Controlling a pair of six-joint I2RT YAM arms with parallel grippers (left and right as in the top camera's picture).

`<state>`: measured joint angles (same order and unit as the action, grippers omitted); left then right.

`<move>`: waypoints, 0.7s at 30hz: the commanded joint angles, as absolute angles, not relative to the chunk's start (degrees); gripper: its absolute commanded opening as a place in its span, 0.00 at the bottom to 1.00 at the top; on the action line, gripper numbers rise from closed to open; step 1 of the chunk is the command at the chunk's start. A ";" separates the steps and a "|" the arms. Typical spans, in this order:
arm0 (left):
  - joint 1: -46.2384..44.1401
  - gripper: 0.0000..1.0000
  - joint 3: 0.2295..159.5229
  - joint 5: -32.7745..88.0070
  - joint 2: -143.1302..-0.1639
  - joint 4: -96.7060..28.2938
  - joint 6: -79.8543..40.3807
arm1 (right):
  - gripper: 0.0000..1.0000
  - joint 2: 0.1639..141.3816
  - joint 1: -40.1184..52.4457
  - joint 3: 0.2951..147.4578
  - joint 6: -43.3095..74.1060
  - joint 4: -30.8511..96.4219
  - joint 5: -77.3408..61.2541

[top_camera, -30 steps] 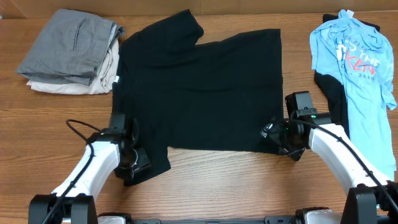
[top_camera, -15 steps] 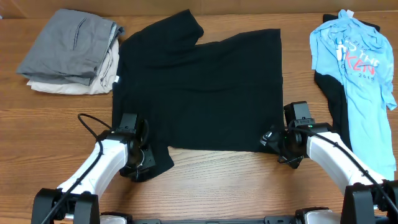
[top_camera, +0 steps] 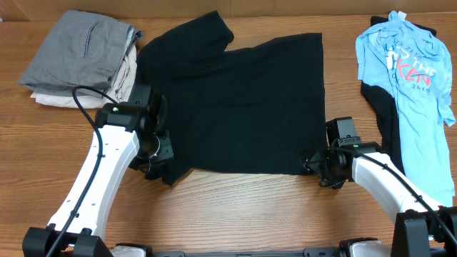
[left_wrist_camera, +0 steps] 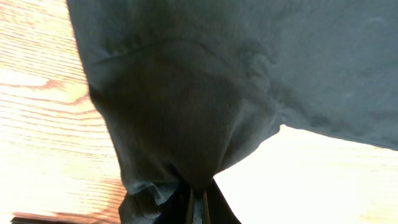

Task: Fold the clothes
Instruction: 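Lift the hem with both grippers and fold it up toward the collar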

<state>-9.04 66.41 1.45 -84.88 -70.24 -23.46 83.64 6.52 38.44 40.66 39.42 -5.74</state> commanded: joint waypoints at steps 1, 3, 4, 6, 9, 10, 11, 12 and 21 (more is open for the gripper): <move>-9.34 0.04 68.60 0.58 -84.64 -71.44 -21.63 | 0.37 84.09 6.85 37.32 40.75 39.07 -4.54; -9.34 0.04 68.60 -0.01 -84.64 -72.42 -21.61 | 0.04 84.07 6.83 37.34 40.73 39.51 -4.29; -9.34 0.04 68.62 -0.84 -84.64 -73.01 -21.61 | 0.04 84.01 6.61 37.45 40.73 39.86 -4.29; -9.34 0.04 68.84 -2.22 -84.64 -73.95 -21.63 | 0.04 83.74 6.00 38.30 40.69 41.52 -4.25; -9.34 0.04 70.04 -3.70 -84.62 -75.81 -21.85 | 0.04 82.50 4.21 41.50 40.01 47.27 -3.57; -9.34 0.04 70.70 -4.05 -84.62 -76.53 -21.87 | 0.04 82.06 3.60 42.57 39.09 48.95 -3.60; -9.34 0.04 71.59 -4.34 -84.62 -77.65 -21.89 | 0.04 81.36 2.66 44.25 37.80 51.57 -3.64; -9.34 0.04 72.36 -4.67 -84.62 -78.59 -21.89 | 0.04 80.73 1.80 45.80 36.77 54.00 -3.64; -8.93 0.04 81.23 -6.15 -84.58 -88.84 -21.82 | 0.04 76.82 -6.20 58.22 26.74 75.18 -3.49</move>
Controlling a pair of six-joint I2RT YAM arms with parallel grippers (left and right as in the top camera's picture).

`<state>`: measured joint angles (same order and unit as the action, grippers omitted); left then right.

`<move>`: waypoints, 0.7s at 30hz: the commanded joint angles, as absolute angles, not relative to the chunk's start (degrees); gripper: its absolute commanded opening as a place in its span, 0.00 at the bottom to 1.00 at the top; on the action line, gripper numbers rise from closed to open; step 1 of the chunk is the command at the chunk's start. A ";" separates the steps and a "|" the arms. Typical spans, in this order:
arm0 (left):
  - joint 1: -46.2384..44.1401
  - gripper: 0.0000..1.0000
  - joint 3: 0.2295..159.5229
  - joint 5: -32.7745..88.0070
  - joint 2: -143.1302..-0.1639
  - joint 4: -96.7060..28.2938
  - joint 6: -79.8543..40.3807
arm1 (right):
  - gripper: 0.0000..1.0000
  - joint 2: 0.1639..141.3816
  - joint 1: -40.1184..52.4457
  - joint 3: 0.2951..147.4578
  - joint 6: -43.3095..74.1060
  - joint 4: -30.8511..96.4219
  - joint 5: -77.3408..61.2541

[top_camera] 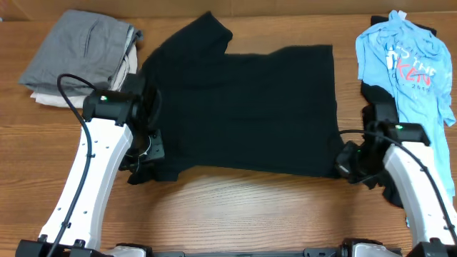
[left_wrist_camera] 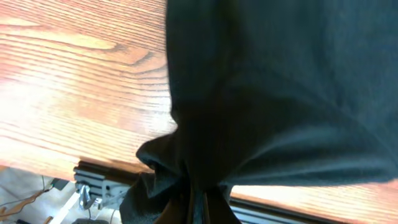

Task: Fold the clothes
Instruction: 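Lift the hem with both grippers and fold it up toward the collar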

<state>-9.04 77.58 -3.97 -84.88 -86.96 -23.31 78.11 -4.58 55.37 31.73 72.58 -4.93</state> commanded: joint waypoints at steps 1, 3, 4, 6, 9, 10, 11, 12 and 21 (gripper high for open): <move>-8.95 0.04 81.80 -6.15 -84.58 -89.56 -21.82 | 0.04 76.79 -6.24 58.57 26.72 75.79 -3.97; -8.95 0.04 82.37 -6.17 -84.58 -90.78 -21.80 | 0.04 76.71 -6.24 59.09 26.70 76.66 -4.23; -8.95 0.04 82.37 -6.17 -84.58 -91.18 -21.80 | 0.04 76.60 -6.24 59.16 26.65 76.66 -4.34; -8.97 0.04 82.19 -6.15 -84.64 -91.37 -21.80 | 0.04 76.60 -6.24 59.18 26.50 75.70 -4.34; -8.99 0.04 81.67 -6.20 -84.64 -90.11 -21.80 | 0.04 76.60 -6.24 59.18 26.48 73.28 -4.36; -8.99 0.04 81.28 -6.22 -84.64 -89.21 -21.80 | 0.04 76.62 -6.24 59.18 26.50 72.25 -4.36; -8.99 0.04 80.77 -6.44 -84.66 -88.07 -21.82 | 0.04 76.62 -6.24 59.18 26.50 70.89 -4.38; -8.97 0.04 80.12 -6.68 -84.66 -86.72 -21.80 | 0.04 76.62 -6.24 59.18 26.50 69.93 -4.45; -7.75 0.04 71.48 -9.45 -85.01 -70.67 -25.19 | 0.04 78.00 -6.11 59.16 24.97 57.39 -4.56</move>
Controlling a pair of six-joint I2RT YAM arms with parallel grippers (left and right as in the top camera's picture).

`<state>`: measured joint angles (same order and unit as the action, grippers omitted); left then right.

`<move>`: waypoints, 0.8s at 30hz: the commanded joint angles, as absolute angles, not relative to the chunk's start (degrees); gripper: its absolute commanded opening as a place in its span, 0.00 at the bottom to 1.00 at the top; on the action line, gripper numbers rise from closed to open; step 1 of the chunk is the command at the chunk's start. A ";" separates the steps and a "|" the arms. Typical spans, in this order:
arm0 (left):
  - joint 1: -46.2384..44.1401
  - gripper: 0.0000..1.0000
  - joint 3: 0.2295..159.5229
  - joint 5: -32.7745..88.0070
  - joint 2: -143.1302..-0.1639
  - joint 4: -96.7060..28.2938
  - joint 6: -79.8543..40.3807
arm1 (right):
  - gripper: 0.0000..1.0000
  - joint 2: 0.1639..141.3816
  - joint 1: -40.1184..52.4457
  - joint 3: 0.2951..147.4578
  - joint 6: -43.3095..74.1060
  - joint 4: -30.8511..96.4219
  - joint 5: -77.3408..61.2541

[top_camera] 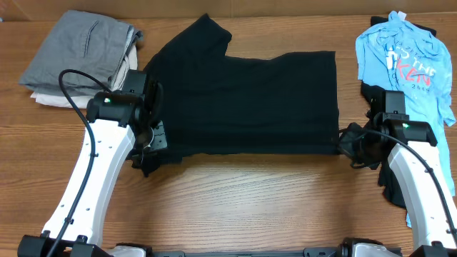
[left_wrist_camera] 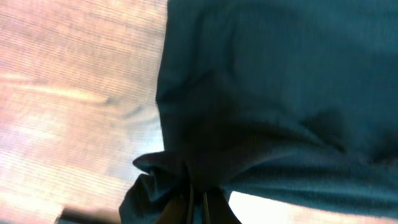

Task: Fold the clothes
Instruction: 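Lift the hem with both grippers and fold it up toward the collar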

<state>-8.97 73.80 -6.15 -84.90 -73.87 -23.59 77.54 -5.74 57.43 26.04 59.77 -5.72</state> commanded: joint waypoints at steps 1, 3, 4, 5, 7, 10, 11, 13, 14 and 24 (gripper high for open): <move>-7.35 0.04 71.07 -9.85 -85.10 -69.25 -25.32 | 0.04 78.46 -6.07 59.16 24.49 56.05 -4.58; -6.31 0.04 70.61 -10.52 -85.12 -66.24 -25.32 | 0.04 79.79 -6.07 59.16 23.14 52.93 -4.56; -5.56 0.04 70.59 -10.92 -85.12 -64.12 -25.32 | 0.04 81.25 -6.07 59.16 22.28 50.50 -4.54; -5.13 0.04 70.59 -10.94 -85.12 -62.67 -25.30 | 0.04 82.17 -6.07 59.16 22.20 49.23 -4.54; -4.45 0.04 70.59 -10.92 -85.19 -59.37 -25.30 | 0.04 84.60 -6.07 59.16 22.20 46.50 -4.56; -4.40 0.04 70.57 -11.16 -86.04 -55.37 -25.28 | 0.04 88.60 -6.07 59.16 21.54 41.87 -5.04; -4.40 0.04 70.57 -11.16 -86.52 -54.96 -25.28 | 0.04 89.41 -6.07 59.16 20.69 40.49 -5.76; -4.40 0.04 70.54 -11.86 -88.18 -53.89 -25.26 | 0.04 91.15 -6.07 59.16 20.53 37.06 -6.79; -4.40 0.04 70.54 -12.49 -89.17 -53.39 -25.26 | 0.04 91.61 -6.07 59.16 20.56 35.94 -6.76; -3.99 0.04 70.54 -15.25 -97.17 -43.90 -25.28 | 0.04 96.75 -6.07 59.16 20.56 27.75 -8.54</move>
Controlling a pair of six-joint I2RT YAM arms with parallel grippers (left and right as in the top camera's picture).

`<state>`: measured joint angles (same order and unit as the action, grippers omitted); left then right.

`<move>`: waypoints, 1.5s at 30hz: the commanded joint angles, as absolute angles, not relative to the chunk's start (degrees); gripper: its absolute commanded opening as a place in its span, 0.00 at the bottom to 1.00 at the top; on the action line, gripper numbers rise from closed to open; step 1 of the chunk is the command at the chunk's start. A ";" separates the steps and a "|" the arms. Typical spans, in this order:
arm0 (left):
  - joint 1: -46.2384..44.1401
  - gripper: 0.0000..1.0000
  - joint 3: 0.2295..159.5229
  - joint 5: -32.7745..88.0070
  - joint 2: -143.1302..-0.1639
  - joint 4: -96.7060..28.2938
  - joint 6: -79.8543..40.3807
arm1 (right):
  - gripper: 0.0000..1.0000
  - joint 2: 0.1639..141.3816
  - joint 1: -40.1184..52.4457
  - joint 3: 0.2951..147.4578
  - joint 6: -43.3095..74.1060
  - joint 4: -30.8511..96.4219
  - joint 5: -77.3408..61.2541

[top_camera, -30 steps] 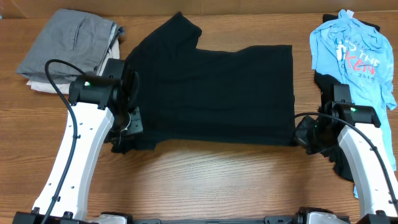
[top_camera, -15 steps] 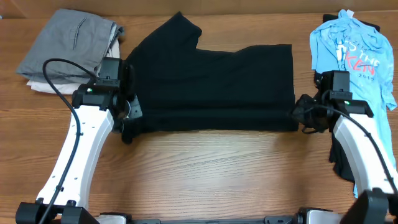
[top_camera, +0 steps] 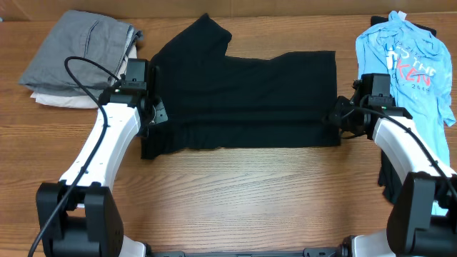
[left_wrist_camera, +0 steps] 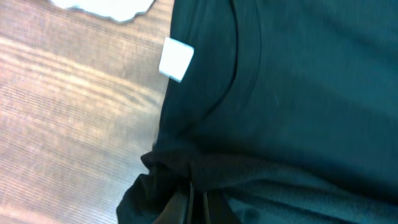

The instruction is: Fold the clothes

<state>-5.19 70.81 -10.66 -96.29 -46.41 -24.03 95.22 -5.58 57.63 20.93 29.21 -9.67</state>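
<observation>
A black T-shirt (top_camera: 243, 93) lies spread across the middle of the table, its near part doubled back over itself. At its left edge my left gripper (top_camera: 151, 116) is shut on a bunch of the fabric. The left wrist view shows the fingers (left_wrist_camera: 198, 202) closed on dark cloth (left_wrist_camera: 292, 93), with a white tag (left_wrist_camera: 176, 59) just beyond. My right gripper (top_camera: 335, 118) sits at the shirt's right edge and appears shut on the fabric. The pinched corners themselves are hidden by the grippers.
A folded grey garment (top_camera: 82, 53) sits on a white one (top_camera: 53, 98) at the far left. At the far right a light blue printed T-shirt (top_camera: 403, 61) lies on another black garment (top_camera: 389, 168). Wooden table (top_camera: 235, 207) shows in front.
Both grippers have moved away from the table's front edge, from the shirt's near edge to about its middle, still holding fabric. The near part now lies folded over the shirt.
Both grippers first held the shirt's near corners close to the front of the table. Then they stood wider apart with the shirt pulled flat. After that the held edge was farther back, and now it lies over the shirt's middle.
</observation>
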 commanded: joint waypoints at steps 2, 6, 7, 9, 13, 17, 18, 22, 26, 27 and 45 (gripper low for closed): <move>-3.97 0.04 70.54 -15.27 -97.38 -41.50 -25.26 | 0.04 97.76 -6.07 59.16 20.56 26.98 -8.67; -3.97 0.04 70.54 -15.25 -97.41 -37.95 -25.28 | 0.04 98.94 -6.07 59.16 20.53 25.69 -8.62; -3.97 0.05 70.54 -15.22 -97.41 -37.47 -25.28 | 0.04 98.98 -6.07 59.16 20.53 25.28 -8.64; -3.99 0.20 70.54 -15.25 -97.41 -37.12 -25.26 | 0.05 98.98 -6.07 59.16 20.56 24.77 -8.64; -3.97 0.65 70.54 -15.27 -97.41 -37.17 -22.65 | 0.50 98.98 -6.07 59.16 20.51 23.94 -8.64; -3.57 0.89 70.63 -15.64 -97.41 -36.95 -19.22 | 0.75 98.98 -6.07 59.20 20.53 22.96 -8.69; -3.16 0.92 70.87 -15.62 -97.41 -36.97 -19.22 | 0.75 98.98 -6.07 59.29 20.53 23.03 -8.69; -1.17 0.99 74.06 -11.42 -97.38 -39.00 -16.05 | 0.77 98.32 -6.07 59.99 20.51 23.99 -8.69; -0.10 1.00 83.61 -5.76 -97.38 -47.42 -10.17 | 0.79 95.98 -6.07 65.56 18.09 30.96 -9.17; -0.12 1.00 87.07 -5.52 -97.38 -50.37 -9.28 | 0.79 95.39 -6.07 68.10 17.28 33.85 -9.28; -6.90 1.00 131.90 0.08 -112.01 -66.98 -1.26 | 0.90 96.14 -6.07 111.42 8.36 64.95 -9.52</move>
